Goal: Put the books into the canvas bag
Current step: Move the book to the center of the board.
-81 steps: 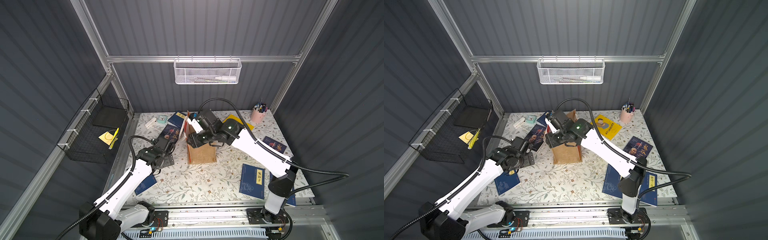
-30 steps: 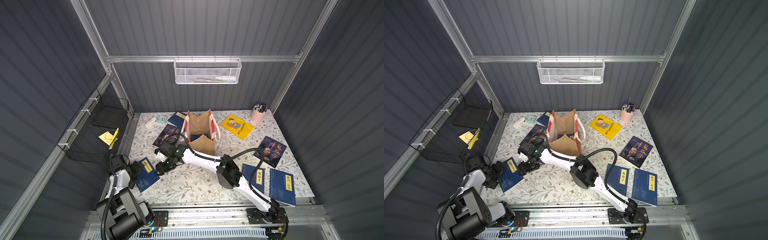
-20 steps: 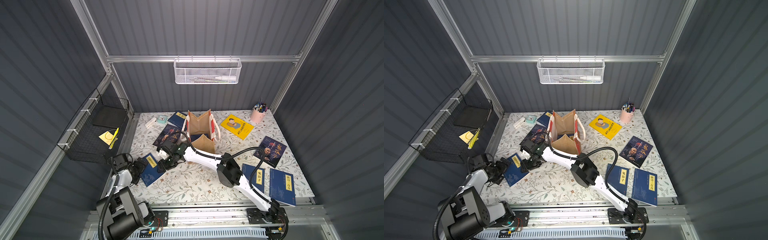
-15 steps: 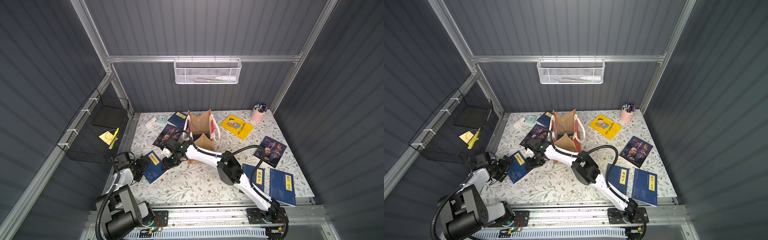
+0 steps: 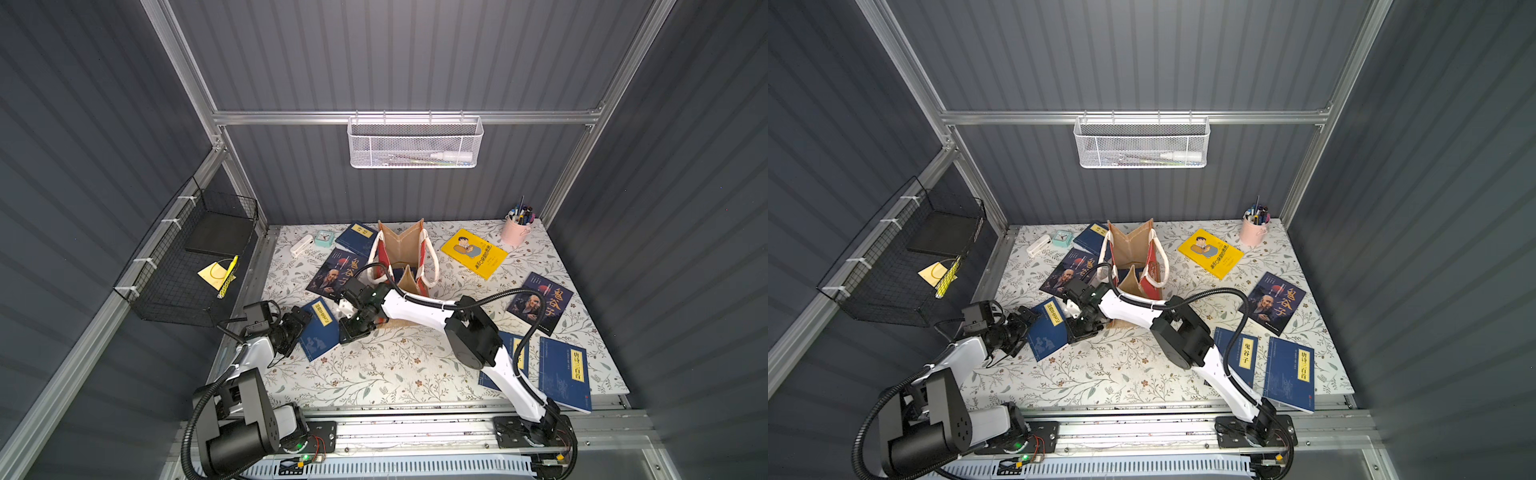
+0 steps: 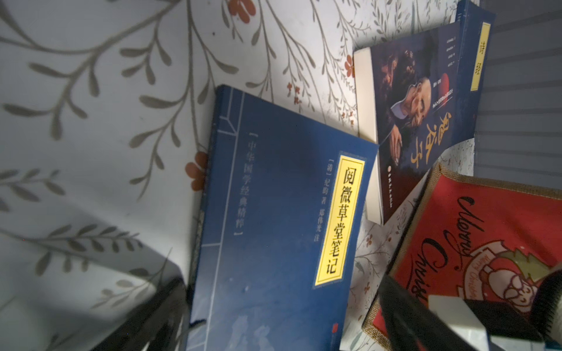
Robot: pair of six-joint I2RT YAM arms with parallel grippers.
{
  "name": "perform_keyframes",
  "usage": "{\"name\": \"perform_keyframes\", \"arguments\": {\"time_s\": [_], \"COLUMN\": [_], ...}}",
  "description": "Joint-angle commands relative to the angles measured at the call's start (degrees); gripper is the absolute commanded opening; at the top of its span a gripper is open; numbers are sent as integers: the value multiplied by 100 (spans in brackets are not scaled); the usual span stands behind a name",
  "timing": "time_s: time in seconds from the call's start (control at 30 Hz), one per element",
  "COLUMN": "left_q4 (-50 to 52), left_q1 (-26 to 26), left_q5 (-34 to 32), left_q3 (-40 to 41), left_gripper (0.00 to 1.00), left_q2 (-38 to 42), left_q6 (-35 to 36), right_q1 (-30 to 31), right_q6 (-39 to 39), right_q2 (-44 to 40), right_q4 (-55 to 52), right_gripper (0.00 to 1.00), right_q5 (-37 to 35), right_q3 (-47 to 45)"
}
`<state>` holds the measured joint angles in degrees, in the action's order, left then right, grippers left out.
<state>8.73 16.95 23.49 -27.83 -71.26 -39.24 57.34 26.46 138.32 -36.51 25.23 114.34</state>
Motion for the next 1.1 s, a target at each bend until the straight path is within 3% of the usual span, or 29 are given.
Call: {"name": "perform_keyframes", "arguments": {"time_s": [0.0,0.37,0.6,0.83,1.07], "left_q4": [649,132,170,560,487], "left_q1": [-159,-1341,-1884,-1924,-1924], "left_q5": [-87,-263,-342,-389,-171], "left_q3": [485,573,150,-365,-528], "left_gripper": [99,100,99,100,98], "left_q2": [-57,-435,-871,-994,-1302], "left_q6": [-304,-685,-439,41,190], "right_q1": [-21,-74,-228,-550,-719], "right_q6": [-122,-62,152,283,85], "right_q2": [-267,-856,-1443,-1794,-1450], "right_q4": [24,288,515,268,72], "right_gripper": [34,32,32,40,43], "right_q5": [-86,-201,-297,-875,-956], "right_q3": [-211,-1215,-2095,-2161,-1641]}}
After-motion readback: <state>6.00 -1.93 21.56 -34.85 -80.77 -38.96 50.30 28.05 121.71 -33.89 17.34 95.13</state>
